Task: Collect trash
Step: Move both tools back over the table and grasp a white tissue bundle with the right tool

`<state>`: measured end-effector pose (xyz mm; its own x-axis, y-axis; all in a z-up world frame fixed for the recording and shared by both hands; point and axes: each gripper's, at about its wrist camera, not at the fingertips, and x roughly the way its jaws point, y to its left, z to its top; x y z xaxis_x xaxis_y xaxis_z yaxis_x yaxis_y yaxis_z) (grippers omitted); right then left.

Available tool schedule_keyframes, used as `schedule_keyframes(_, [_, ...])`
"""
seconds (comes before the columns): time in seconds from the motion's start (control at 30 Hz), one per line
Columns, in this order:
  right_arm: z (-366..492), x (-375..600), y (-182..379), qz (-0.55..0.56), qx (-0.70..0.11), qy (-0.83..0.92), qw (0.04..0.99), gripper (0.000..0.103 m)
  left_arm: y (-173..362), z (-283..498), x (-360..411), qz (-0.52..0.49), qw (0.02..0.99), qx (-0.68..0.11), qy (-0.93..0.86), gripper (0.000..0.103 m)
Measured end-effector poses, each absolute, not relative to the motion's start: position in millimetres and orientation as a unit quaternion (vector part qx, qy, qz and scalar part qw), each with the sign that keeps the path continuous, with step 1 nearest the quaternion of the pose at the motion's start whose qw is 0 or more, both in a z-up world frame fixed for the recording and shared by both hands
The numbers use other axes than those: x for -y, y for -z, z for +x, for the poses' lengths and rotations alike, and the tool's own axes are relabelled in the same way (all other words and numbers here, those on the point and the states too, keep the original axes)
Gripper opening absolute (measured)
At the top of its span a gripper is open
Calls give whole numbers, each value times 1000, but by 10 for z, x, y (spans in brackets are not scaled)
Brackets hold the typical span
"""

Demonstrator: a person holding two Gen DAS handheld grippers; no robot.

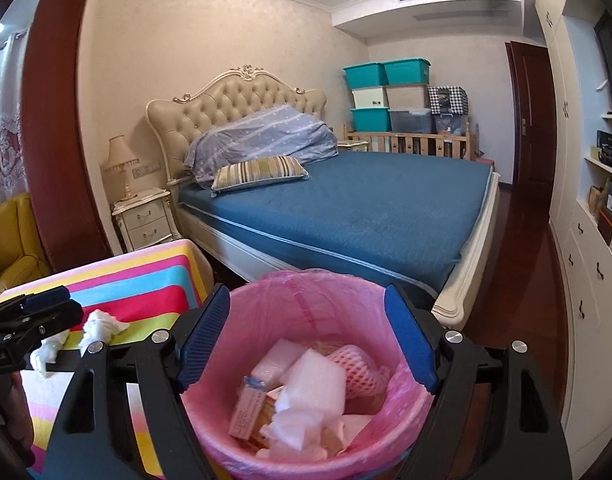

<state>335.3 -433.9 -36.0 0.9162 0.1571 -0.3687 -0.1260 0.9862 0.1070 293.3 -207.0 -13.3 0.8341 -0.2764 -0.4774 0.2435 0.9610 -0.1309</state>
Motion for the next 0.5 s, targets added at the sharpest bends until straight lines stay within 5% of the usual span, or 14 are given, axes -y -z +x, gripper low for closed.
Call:
schedule_keyframes(0.13, [3266,4100,304,27,-192,-94,976,76,148,2676,1703,-4,969,-236,70,98])
schedule_keyframes(0.5, [3172,3112,493,27,-221,-153,963,80,166,2141,721,44,973,-218,-53,98])
